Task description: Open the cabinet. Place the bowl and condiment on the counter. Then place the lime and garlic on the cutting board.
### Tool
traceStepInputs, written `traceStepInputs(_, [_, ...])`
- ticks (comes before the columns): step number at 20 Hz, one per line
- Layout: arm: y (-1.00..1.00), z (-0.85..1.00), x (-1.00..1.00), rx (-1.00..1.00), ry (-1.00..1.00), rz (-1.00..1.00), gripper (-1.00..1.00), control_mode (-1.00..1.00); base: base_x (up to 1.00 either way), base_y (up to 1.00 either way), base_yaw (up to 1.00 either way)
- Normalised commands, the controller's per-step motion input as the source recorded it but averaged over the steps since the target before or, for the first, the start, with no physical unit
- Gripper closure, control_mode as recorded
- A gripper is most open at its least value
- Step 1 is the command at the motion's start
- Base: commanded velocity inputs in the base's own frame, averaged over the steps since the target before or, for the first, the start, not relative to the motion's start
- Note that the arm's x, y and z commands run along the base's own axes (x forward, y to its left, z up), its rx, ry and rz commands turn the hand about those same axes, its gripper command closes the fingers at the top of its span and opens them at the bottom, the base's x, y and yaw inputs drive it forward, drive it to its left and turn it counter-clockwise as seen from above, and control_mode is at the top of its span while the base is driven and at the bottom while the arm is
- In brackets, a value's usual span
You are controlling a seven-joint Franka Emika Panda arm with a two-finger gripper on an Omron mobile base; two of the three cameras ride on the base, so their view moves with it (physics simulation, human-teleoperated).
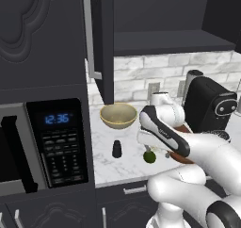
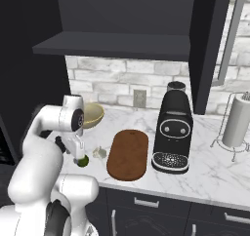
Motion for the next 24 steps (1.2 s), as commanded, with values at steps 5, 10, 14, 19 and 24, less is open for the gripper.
traceStepInputs(5, [0.00, -0.33, 0.17, -0.02, -0.06, 0.05, -1.00, -1.00, 0.00, 0.00, 0.00])
traceStepInputs(10, [0.00, -0.31, 0.43, 0.00, -0.07, 0.00, -1.00, -1.00, 0.00, 0.00, 0.00])
traceStepInputs(14, [0.00, -0.38, 0.37, 0.00, -0.08, 0.00, -1.00, -1.00, 0.00, 0.00, 0.00])
traceStepInputs(19, [0.00, -0.35, 0.31, 0.00, -0.08, 0.00, -1.00, -1.00, 0.00, 0.00, 0.00])
traceStepInputs(24, [0.00, -0.22, 0.27, 0.00, -0.07, 0.00, -1.00, -1.00, 0.00, 0.00, 0.00])
